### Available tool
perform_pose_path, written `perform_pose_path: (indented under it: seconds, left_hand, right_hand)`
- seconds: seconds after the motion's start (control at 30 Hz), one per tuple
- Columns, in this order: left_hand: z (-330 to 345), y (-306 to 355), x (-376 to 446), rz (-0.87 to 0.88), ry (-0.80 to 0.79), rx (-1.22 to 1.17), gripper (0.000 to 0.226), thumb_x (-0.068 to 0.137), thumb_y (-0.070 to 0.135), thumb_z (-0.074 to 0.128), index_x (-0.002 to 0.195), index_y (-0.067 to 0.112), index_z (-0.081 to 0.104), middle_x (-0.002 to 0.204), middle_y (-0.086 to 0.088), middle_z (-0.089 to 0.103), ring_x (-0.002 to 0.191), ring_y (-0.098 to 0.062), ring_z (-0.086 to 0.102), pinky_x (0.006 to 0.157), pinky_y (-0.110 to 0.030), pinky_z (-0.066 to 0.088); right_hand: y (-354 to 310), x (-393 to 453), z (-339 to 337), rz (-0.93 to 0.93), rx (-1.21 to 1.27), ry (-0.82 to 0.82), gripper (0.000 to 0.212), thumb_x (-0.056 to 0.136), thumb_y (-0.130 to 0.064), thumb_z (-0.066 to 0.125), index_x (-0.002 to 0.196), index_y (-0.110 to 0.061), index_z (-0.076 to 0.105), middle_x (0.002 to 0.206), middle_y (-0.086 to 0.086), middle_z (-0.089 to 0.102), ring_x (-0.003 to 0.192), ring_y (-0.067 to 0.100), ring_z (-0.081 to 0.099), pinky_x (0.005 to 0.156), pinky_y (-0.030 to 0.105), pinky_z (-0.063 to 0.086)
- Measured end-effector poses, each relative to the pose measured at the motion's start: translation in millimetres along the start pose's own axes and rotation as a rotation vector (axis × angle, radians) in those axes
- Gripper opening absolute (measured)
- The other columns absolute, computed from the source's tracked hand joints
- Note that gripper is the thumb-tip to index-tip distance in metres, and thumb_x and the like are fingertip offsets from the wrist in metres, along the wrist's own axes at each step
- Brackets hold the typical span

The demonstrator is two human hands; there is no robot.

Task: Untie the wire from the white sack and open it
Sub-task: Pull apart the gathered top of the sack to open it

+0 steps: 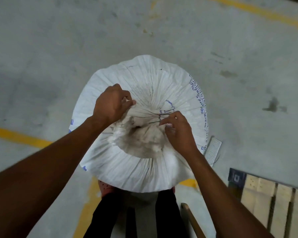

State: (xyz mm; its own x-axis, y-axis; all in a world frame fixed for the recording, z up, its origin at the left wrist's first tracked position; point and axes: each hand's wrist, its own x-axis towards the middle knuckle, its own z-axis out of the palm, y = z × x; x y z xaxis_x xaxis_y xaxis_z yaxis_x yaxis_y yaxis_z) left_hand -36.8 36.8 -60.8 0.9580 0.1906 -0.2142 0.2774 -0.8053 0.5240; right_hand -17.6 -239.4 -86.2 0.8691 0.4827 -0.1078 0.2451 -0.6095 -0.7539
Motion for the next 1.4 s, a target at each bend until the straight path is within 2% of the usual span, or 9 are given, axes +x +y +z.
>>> perform_pose_path:
  seconds: [0.13, 0.27, 0.43, 0.5, 0.73, 0.87, 1.1, 1.2, 1.4]
  left_hand:
    - [7, 11, -3, -0.066, -0.006, -0.146, 0.026, 0.095, 0.045, 0.068, 0.085, 0.022, 0.074, 0.06, 0.009, 0.062, 0.058, -0.007, 0.06, 0.058, -0.029, 0.039]
    - [13, 21, -14, -0.012, -0.066, -0.371, 0.017, 0.1, 0.035, 0.063, 0.106, 0.031, 0.079, 0.083, 0.009, 0.08, 0.071, -0.003, 0.073, 0.075, -0.034, 0.06]
    - [8, 4, -14, 0.148, -0.323, -0.453, 0.037, 0.097, 0.05, 0.069, 0.129, 0.033, 0.075, 0.129, 0.015, 0.075, 0.121, -0.004, 0.069, 0.108, -0.038, 0.054]
    - [3, -3, -14, 0.185, -0.356, -0.386, 0.052, 0.087, 0.068, 0.07, 0.13, 0.039, 0.073, 0.134, 0.016, 0.072, 0.128, -0.003, 0.065, 0.112, -0.039, 0.051]
    - [2, -14, -6, 0.256, -0.282, -0.211, 0.063, 0.08, 0.078, 0.068, 0.114, 0.027, 0.078, 0.126, 0.01, 0.075, 0.106, -0.006, 0.072, 0.094, -0.045, 0.059]
    - [7, 2, 5, 0.256, -0.11, -0.147, 0.026, 0.088, 0.05, 0.077, 0.097, 0.026, 0.079, 0.094, 0.011, 0.075, 0.086, -0.01, 0.067, 0.08, -0.037, 0.054]
    - [19, 31, 23, 0.154, -0.016, -0.241, 0.016, 0.093, 0.041, 0.075, 0.095, 0.027, 0.083, 0.081, 0.013, 0.077, 0.074, -0.004, 0.068, 0.067, -0.025, 0.047]
    - [13, 40, 34, 0.122, -0.024, -0.263, 0.012, 0.092, 0.038, 0.077, 0.093, 0.027, 0.083, 0.079, 0.016, 0.074, 0.073, -0.003, 0.066, 0.069, -0.029, 0.051]
    - [1, 37, 20, 0.183, -0.134, -0.278, 0.013, 0.085, 0.034, 0.083, 0.095, 0.033, 0.076, 0.086, 0.011, 0.069, 0.073, -0.011, 0.064, 0.072, -0.037, 0.053]
  right_hand:
    - [23, -3, -20, 0.183, 0.099, -0.047, 0.04, 0.084, 0.009, 0.058, 0.089, -0.027, 0.076, 0.067, 0.006, 0.066, 0.058, 0.009, 0.053, 0.059, 0.028, 0.042]
    - [22, -4, -28, 0.269, 0.151, -0.149, 0.019, 0.085, -0.019, 0.061, 0.089, -0.021, 0.079, 0.077, 0.002, 0.076, 0.069, 0.011, 0.07, 0.065, 0.035, 0.056]
    - [-9, 3, -38, 0.353, -0.151, -0.371, 0.09, 0.065, -0.105, 0.031, 0.097, -0.032, 0.074, 0.09, -0.008, 0.074, 0.086, 0.016, 0.068, 0.082, 0.043, 0.057]
    - [-19, 3, -39, 0.331, -0.336, -0.434, 0.099, 0.052, -0.11, 0.035, 0.108, -0.036, 0.069, 0.102, -0.011, 0.074, 0.095, 0.017, 0.067, 0.082, 0.039, 0.055]
    - [-5, -2, -25, 0.223, -0.426, -0.194, 0.025, 0.094, -0.046, 0.06, 0.099, -0.023, 0.068, 0.109, -0.005, 0.067, 0.106, 0.024, 0.062, 0.08, 0.039, 0.054]
    - [0, 4, -26, 0.325, -0.303, -0.094, 0.027, 0.089, -0.042, 0.055, 0.101, -0.025, 0.072, 0.105, -0.001, 0.073, 0.103, 0.026, 0.066, 0.082, 0.046, 0.057]
    - [-11, 10, -22, -0.221, -0.452, 0.045, 0.067, 0.086, -0.033, 0.083, 0.146, -0.026, 0.055, 0.139, 0.0, 0.061, 0.124, 0.025, 0.056, 0.096, 0.043, 0.042]
    - [-13, 16, -15, -0.312, -0.494, 0.087, 0.045, 0.087, -0.014, 0.08, 0.128, -0.026, 0.066, 0.112, 0.0, 0.068, 0.096, 0.027, 0.065, 0.08, 0.044, 0.045]
    - [-5, 20, -24, -0.105, -0.455, -0.093, 0.082, 0.082, 0.016, 0.059, 0.146, -0.036, 0.055, 0.101, 0.003, 0.054, 0.059, 0.018, 0.045, 0.05, 0.032, 0.041]
